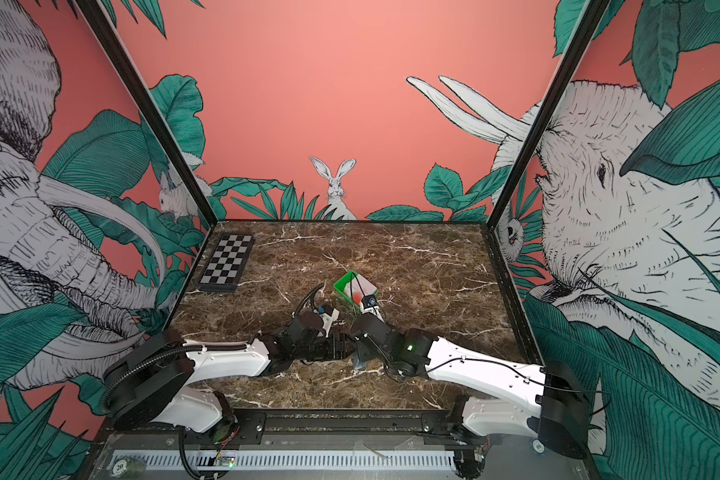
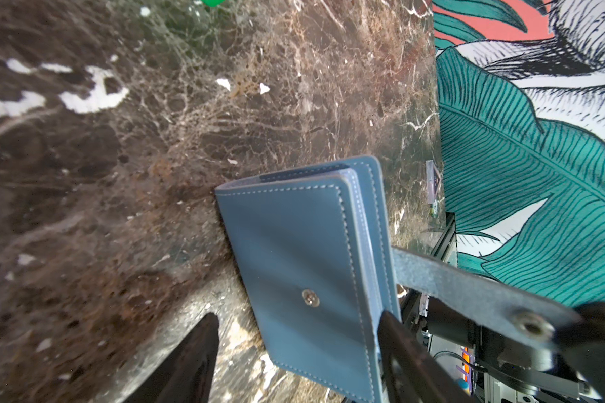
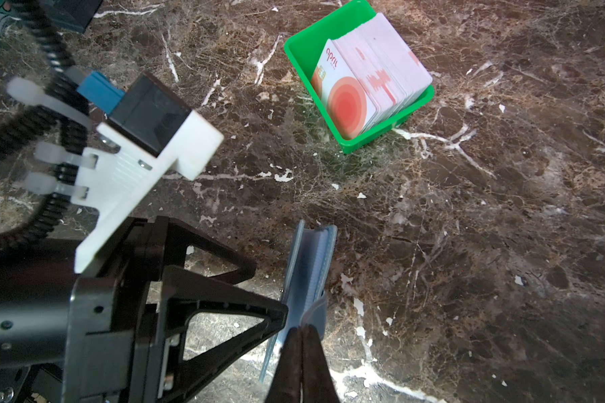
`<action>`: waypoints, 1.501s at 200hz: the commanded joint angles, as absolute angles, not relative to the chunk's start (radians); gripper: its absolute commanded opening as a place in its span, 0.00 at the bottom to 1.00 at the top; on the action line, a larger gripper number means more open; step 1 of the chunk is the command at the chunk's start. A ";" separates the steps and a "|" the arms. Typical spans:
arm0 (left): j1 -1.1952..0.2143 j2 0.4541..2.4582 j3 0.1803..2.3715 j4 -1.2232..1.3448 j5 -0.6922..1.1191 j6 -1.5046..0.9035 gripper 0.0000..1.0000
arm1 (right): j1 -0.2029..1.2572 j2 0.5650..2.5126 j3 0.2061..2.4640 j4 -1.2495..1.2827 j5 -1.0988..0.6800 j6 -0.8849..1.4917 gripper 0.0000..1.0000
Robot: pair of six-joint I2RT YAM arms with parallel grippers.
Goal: Insert credit cards into a card holder
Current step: Open the card holder at the center of the table.
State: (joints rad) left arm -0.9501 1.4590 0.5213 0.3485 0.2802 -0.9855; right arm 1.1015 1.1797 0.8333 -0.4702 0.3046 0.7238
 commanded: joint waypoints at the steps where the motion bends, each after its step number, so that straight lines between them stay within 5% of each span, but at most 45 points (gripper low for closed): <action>1: -0.945 1.465 0.532 0.353 0.287 -0.990 0.72 | 1.109 1.164 0.873 -0.474 0.329 0.710 0.00; 49: -0.944 1.474 0.540 0.356 0.292 -0.986 0.73 | 1.112 1.173 0.873 -0.469 0.327 0.710 0.00; 137: -0.939 1.395 0.516 0.275 0.236 -0.966 0.59 | 1.113 1.208 0.815 -0.469 0.360 0.738 0.00; 199: -0.933 1.397 0.483 0.303 0.242 -0.981 0.45 | 1.112 1.247 0.790 -0.444 0.348 0.747 0.21; 300: -0.914 1.369 0.448 0.330 0.241 -1.000 0.37 | 1.095 1.450 0.761 -0.203 0.191 0.783 0.11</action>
